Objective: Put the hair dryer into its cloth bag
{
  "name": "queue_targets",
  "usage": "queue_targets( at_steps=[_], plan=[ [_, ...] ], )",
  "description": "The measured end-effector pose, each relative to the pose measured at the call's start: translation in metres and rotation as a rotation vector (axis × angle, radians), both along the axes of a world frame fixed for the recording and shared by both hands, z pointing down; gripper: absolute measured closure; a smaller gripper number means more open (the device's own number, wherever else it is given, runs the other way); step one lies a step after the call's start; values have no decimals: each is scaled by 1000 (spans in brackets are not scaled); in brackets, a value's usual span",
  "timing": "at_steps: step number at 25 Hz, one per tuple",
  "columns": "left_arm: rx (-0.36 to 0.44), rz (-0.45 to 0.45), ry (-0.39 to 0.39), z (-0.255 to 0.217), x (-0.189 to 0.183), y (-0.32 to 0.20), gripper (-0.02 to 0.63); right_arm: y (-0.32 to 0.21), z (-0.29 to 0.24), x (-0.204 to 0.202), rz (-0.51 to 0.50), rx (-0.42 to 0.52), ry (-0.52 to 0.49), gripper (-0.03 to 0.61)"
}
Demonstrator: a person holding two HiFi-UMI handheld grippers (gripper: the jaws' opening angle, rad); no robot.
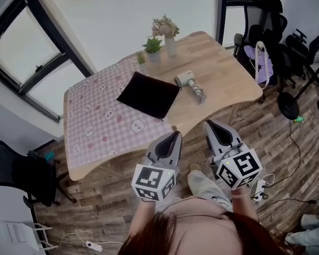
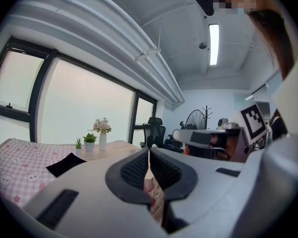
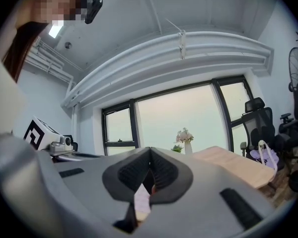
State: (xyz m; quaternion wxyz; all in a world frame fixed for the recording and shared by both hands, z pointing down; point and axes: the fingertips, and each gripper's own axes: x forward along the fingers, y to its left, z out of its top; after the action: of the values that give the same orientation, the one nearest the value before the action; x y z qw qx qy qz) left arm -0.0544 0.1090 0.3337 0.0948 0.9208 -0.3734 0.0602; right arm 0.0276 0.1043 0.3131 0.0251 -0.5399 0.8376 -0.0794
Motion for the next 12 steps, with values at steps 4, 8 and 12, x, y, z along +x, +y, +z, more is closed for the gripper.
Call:
queue_targets(
  at_steps=[4,8,12],
  plan=[
    [-5,-4,-6,0,13,-26,600,-26,1,12,-5,1,6,578],
    [-10,-9,-16,2,25,-52,600,-53,3,25,-5,-11,21,578],
    [-15,-21,-21,6,36,-74,600,-76,7,38,-18,-14,38,578]
  ],
)
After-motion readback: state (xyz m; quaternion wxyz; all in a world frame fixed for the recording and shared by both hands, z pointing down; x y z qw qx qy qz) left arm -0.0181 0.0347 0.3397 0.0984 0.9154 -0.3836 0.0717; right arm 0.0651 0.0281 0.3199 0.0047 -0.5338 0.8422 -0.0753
